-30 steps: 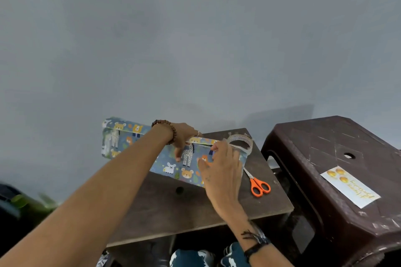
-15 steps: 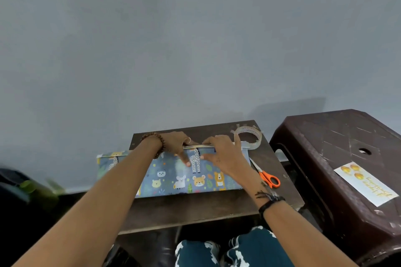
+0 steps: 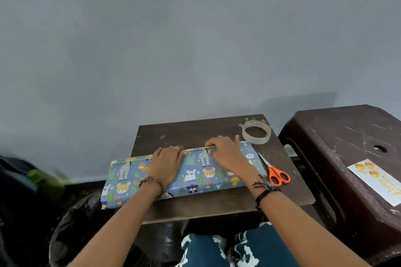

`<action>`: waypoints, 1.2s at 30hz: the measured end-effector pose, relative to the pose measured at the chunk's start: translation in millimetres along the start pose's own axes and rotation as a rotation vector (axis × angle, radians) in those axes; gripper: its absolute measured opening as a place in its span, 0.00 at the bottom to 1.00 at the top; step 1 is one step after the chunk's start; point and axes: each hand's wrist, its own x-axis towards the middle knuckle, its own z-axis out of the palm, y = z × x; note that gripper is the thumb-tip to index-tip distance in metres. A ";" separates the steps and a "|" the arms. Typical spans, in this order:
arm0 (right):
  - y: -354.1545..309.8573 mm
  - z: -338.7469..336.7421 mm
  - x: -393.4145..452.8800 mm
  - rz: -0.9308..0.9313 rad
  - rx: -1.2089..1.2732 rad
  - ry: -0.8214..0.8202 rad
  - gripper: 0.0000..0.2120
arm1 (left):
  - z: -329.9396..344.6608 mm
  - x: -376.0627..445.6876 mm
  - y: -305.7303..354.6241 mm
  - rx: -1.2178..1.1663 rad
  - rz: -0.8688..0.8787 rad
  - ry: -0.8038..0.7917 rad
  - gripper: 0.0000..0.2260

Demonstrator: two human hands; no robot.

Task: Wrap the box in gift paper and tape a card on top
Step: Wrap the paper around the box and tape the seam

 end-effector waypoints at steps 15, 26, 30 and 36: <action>-24.6 45.7 -14.5 -0.250 -0.153 0.395 0.07 | 5.8 -27.9 16.4 0.168 -0.176 0.044 0.20; -26.3 44.8 -13.2 -0.263 -0.142 0.396 0.08 | 4.0 -28.4 15.0 -0.053 -0.155 0.198 0.16; -33.2 38.8 -9.8 -0.280 -0.203 0.317 0.10 | -0.8 -20.3 10.5 0.085 -0.117 0.176 0.13; -38.5 51.2 -30.0 -0.436 -0.196 0.423 0.05 | -21.5 -7.2 5.6 0.296 0.009 0.139 0.11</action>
